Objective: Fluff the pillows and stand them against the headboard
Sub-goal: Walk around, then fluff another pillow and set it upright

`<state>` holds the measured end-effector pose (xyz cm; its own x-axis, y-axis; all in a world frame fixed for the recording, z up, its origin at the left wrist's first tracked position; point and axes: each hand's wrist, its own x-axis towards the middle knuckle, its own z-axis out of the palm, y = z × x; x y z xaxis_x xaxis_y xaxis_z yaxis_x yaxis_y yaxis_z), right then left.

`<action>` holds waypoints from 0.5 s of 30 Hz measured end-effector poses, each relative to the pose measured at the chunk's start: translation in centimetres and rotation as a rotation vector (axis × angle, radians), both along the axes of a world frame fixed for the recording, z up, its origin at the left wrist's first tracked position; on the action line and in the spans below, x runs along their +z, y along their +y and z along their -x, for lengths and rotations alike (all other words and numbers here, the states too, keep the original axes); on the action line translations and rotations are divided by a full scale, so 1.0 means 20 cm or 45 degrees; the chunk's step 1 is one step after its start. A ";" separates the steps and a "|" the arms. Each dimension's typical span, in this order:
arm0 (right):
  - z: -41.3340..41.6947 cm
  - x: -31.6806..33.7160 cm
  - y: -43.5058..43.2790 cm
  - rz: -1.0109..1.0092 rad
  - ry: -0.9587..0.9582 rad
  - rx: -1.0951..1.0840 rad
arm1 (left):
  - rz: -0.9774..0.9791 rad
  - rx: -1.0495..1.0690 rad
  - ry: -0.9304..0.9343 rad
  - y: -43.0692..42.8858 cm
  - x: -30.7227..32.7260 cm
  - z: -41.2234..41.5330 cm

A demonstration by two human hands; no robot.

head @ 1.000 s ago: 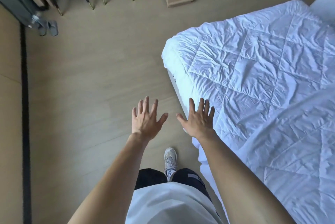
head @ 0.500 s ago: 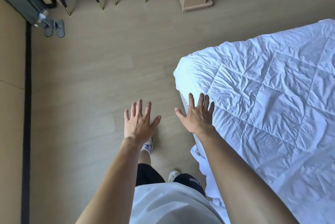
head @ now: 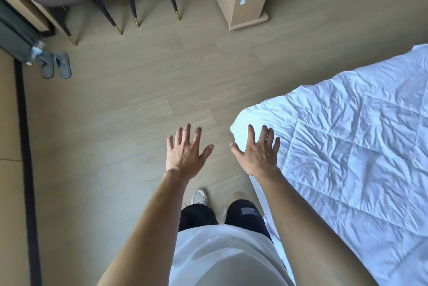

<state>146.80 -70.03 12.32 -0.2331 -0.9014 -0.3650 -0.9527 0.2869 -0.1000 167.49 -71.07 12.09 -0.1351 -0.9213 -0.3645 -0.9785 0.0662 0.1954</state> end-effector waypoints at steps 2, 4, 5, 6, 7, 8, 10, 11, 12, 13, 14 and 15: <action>-0.02 -0.01 -0.12 -0.003 -0.002 -0.011 | -0.021 -0.037 0.001 -0.14 -0.01 0.00; -0.02 -0.03 -0.26 0.022 0.001 -0.022 | -0.042 -0.056 0.000 -0.30 -0.04 0.00; -0.02 -0.05 -0.34 0.036 0.005 -0.022 | -0.049 -0.058 -0.002 -0.38 -0.06 0.01; -0.01 -0.06 -0.40 0.049 0.008 -0.017 | -0.048 -0.060 -0.005 -0.45 -0.07 0.01; 0.01 -0.07 -0.48 0.050 0.005 -0.020 | -0.048 -0.063 -0.005 -0.54 -0.08 0.03; 0.03 -0.08 -0.57 0.044 -0.001 -0.028 | -0.046 -0.062 -0.005 -0.64 -0.09 0.05; 0.09 -0.11 -0.75 0.030 -0.011 -0.039 | -0.024 -0.064 -0.007 -0.84 -0.11 0.10; 0.12 -0.11 -0.83 0.025 -0.012 -0.038 | -0.012 -0.071 -0.011 -0.94 -0.11 0.13; 0.16 -0.12 -0.93 0.015 -0.012 -0.035 | -0.007 -0.079 -0.013 -1.05 -0.11 0.17; 0.21 -0.12 -1.03 0.001 -0.012 -0.034 | -0.002 -0.081 -0.010 -1.15 -0.11 0.21; 0.25 -0.12 -1.13 -0.013 -0.014 -0.040 | 0.006 -0.084 -0.005 -1.26 -0.10 0.25; 0.29 -0.12 -1.22 -0.028 -0.021 -0.055 | 0.012 -0.091 -0.002 -1.36 -0.09 0.29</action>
<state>140.99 -94.42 9.93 -0.2651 -0.8824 -0.3888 -0.9378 0.3298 -0.1090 161.70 -98.27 10.33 -0.2004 -0.9126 -0.3565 -0.9714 0.1380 0.1930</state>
